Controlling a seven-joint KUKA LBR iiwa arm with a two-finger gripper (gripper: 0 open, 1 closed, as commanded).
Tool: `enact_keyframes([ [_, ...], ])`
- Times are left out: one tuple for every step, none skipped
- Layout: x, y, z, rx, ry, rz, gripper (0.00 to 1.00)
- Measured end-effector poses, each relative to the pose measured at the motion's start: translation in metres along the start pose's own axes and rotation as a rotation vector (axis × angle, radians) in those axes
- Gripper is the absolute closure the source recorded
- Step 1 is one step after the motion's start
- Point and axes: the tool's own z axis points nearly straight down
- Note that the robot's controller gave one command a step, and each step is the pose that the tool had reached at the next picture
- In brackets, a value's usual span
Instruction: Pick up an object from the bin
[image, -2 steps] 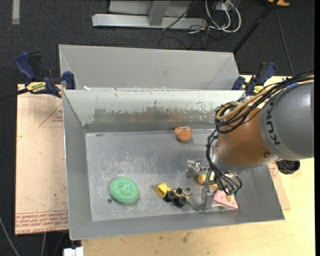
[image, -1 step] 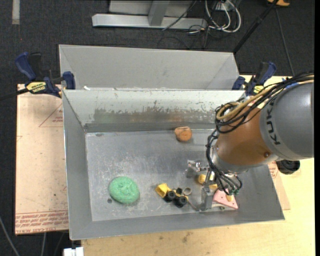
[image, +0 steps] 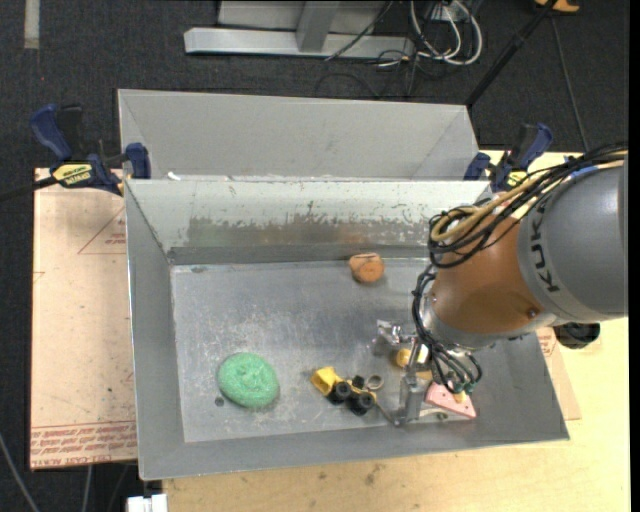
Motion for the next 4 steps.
enact_keyframes([
  [0.02, 0.007, -0.001, 0.001, -0.007, 0.191, 0.0],
  [0.022, 0.012, -0.001, 0.001, -0.008, 0.196, 0.0],
  [0.018, 0.025, -0.001, 0.0, -0.004, 0.313, 0.0],
  [0.024, 0.033, -0.001, 0.0, -0.006, 0.363, 0.0],
])
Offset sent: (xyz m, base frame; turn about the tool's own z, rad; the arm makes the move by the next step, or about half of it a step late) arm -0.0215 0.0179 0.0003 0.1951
